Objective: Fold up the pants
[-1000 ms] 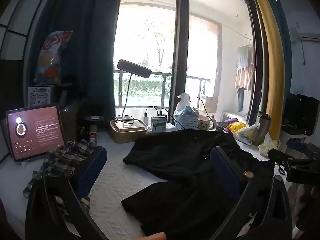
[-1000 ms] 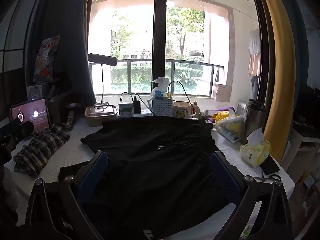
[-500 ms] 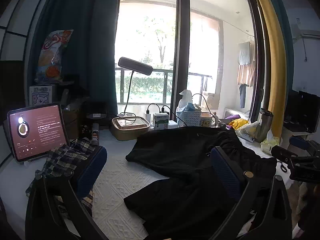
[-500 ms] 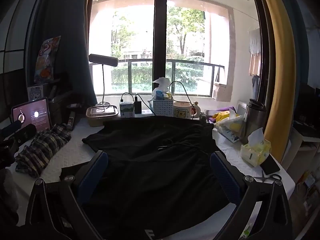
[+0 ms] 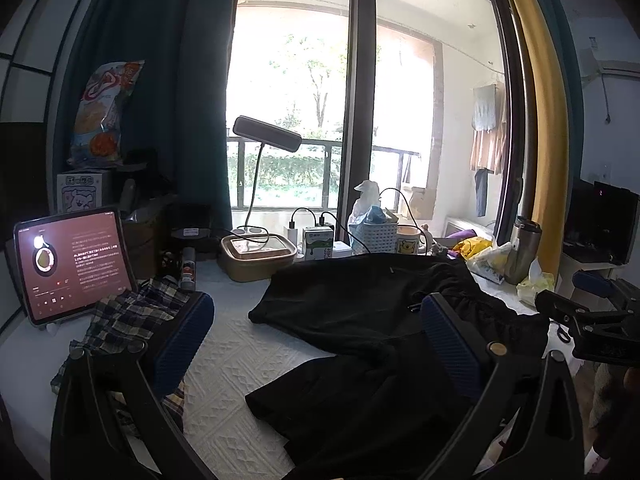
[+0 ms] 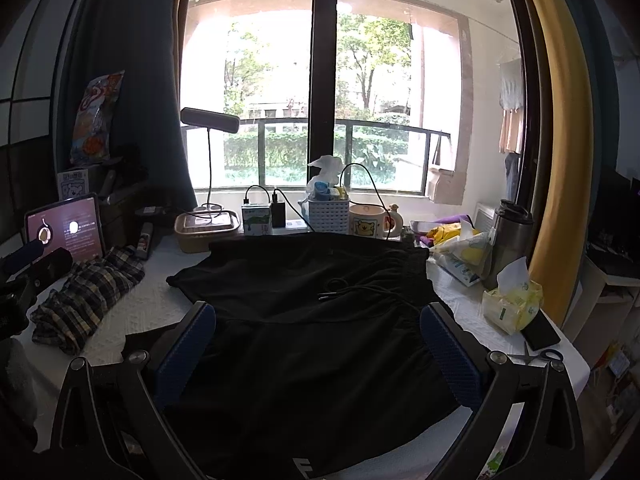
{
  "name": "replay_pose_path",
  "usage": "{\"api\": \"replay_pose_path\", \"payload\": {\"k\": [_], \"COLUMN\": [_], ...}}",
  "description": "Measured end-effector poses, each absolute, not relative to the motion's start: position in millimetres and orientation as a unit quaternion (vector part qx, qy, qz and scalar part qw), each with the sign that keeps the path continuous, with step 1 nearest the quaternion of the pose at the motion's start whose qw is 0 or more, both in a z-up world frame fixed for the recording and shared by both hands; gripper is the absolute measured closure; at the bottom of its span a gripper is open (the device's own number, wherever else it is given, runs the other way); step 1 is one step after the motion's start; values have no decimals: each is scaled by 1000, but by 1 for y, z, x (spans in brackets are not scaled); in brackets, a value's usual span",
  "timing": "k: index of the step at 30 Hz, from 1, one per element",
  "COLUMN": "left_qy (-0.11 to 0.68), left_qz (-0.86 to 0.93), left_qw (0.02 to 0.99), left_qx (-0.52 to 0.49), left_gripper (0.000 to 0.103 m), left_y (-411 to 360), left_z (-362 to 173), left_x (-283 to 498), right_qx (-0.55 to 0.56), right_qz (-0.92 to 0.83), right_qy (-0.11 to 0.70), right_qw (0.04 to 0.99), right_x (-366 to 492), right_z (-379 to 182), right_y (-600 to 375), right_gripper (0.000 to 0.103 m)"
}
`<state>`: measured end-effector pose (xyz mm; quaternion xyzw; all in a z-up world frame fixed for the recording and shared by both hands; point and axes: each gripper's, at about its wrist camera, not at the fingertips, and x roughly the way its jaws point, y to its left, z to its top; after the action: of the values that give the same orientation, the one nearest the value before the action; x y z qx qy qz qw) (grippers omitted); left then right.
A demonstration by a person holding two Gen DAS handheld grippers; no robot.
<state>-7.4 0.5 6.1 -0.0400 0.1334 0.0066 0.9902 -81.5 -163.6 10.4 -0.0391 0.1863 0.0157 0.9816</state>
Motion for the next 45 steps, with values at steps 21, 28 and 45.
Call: {"api": "replay_pose_path", "payload": {"k": [21, 28, 45], "left_qy": [130, 129, 126], "left_qz": [9, 9, 8], "left_qw": [991, 991, 992], "left_qx": [-37, -36, -32], "left_gripper": [1, 1, 1], "left_y": [-2, -1, -1], "left_z": [9, 9, 12], "left_x": [-10, -12, -14], "right_qx": [-39, -39, -38], "right_qz": [16, 16, 15], "right_qy": [187, 188, 188], "right_qw": [981, 981, 981], "right_x": [-81, -82, -82], "right_z": [10, 10, 9], "right_y": [-165, -164, -165], "right_gripper": [0, 0, 0]}}
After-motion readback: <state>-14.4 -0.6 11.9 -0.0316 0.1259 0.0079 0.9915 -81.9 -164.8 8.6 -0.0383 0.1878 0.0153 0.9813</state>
